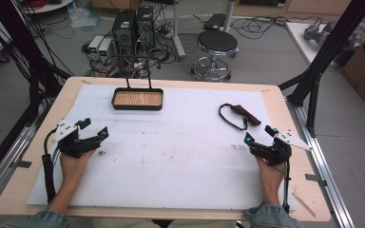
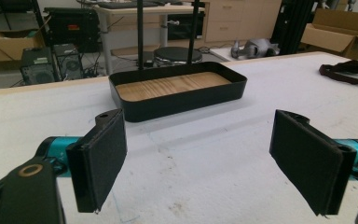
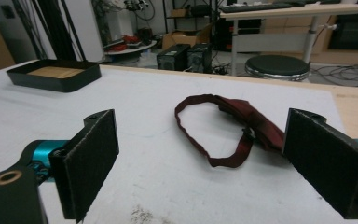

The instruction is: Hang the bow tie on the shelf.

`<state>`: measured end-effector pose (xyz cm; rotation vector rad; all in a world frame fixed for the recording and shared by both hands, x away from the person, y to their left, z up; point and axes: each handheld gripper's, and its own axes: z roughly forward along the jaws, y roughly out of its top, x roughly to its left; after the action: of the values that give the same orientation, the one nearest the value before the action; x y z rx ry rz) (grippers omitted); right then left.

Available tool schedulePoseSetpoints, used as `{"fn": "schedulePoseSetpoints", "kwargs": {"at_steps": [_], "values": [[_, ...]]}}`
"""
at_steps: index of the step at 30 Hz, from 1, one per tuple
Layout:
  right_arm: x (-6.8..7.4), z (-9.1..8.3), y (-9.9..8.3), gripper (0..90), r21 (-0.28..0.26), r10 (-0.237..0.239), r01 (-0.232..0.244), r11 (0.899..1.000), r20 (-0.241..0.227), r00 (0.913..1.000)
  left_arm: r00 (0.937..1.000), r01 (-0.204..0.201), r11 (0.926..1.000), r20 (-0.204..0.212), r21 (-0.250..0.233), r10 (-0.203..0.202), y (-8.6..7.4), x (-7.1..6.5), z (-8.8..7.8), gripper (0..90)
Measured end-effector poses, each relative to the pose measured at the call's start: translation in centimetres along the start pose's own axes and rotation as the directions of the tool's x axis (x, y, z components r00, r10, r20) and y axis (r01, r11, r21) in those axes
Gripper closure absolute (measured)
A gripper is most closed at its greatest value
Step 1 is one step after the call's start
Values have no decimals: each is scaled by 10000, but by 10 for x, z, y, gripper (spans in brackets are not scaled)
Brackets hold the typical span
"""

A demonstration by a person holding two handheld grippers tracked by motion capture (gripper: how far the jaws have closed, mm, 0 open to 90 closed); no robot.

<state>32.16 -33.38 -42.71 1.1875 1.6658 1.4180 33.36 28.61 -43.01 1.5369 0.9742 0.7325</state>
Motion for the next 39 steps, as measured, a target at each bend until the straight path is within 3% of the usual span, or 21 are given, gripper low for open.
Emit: {"fn": "schedulePoseSetpoints", "kwargs": {"at_steps": [2, 5, 10, 17, 22, 24, 26, 32, 37, 39], "values": [[-1, 1, 6, 120, 93, -129, 127, 9999, 183, 9998, 10000, 15, 10000, 9, -30, -15, 0, 0, 0, 192], [-4, 3, 14, 170, -258, -299, 303, 9992, 180, 9994, 10000, 87, 10000, 41, -40, -87, 0, -1, 1, 193], [-12, 15, 31, 214, -88, -382, 384, 9992, 224, 9990, 9999, 60, 10000, 98, -42, -60, 1, -2, 2, 193], [-29, 46, 51, 287, 599, -472, 469, 9971, 36, 9989, 9998, 101, 9999, 154, -56, -100, 1, -2, 1, 193], [-35, 71, 56, 336, 1191, -583, 580, 9912, -13, 9983, 9997, 118, 9999, 198, -66, -116, 1, -2, 1, 193], [-38, 78, 56, 370, 1148, -562, 557, 9918, 17, 9984, 9997, 138, 9999, 224, -69, -137, 1, -2, 1, 192], [-44, 86, 54, 379, 1214, -147, 159, 9925, -108, 9998, 9995, 165, 9998, 285, -78, -163, 1, -2, 2, 192], [-61, 107, 48, 394, 2061, 206, -199, 9783, -14, 9998, 9992, 196, 9997, 341, -108, -192, 1, -2, 1, 193], [-67, 119, 42, 455, 2658, 122, -160, 9639, 158, 9998, 9989, 247, 9997, 391, -92, -243, 1, -2, 1, 193], [-70, 123, 38, 489, 2966, -163, 68, 9550, 297, 9994, 9989, 265, 9996, 392, -65, -262, 1, -2, 1, 193]]}}
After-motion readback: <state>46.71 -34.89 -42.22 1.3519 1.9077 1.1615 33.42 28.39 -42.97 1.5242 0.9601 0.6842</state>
